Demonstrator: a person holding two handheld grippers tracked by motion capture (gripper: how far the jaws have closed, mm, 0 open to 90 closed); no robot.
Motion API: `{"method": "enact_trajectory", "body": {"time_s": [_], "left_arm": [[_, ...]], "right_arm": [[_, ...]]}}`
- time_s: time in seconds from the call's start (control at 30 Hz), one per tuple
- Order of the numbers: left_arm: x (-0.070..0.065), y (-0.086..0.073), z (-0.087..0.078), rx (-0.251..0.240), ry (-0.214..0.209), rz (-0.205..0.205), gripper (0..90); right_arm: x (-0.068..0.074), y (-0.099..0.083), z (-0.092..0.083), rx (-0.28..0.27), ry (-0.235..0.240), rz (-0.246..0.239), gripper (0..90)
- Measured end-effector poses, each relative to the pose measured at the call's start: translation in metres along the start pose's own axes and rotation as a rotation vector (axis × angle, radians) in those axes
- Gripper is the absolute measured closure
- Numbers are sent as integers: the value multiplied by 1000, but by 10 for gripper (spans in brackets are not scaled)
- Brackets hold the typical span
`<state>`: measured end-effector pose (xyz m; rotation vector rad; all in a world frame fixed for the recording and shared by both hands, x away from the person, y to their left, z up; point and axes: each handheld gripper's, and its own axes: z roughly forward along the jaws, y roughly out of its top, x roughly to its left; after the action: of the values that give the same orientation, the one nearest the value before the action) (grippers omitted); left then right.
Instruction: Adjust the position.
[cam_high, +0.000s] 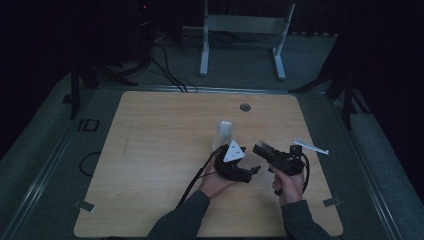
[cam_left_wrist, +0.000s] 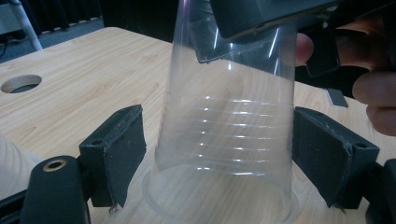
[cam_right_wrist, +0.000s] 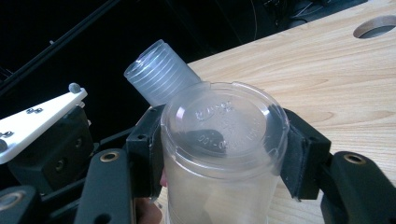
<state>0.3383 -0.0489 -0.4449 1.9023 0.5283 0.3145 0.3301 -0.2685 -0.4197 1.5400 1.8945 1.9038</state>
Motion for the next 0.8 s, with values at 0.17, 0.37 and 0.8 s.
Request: {"method": "enact_trajectory", "body": {"time_s": [0.17,0.37,0.8], "left_arm": [[-2,-1,2,5,1,7,191],[-4,-2,4,10,1,5,221],[-5,-2,3,19,13,20,287]], "right_arm": [[1,0,1,-3,19,4,410],[1,1,0,-9,28,11,410],[-2,0,-1,-5,28,10,381]]}}
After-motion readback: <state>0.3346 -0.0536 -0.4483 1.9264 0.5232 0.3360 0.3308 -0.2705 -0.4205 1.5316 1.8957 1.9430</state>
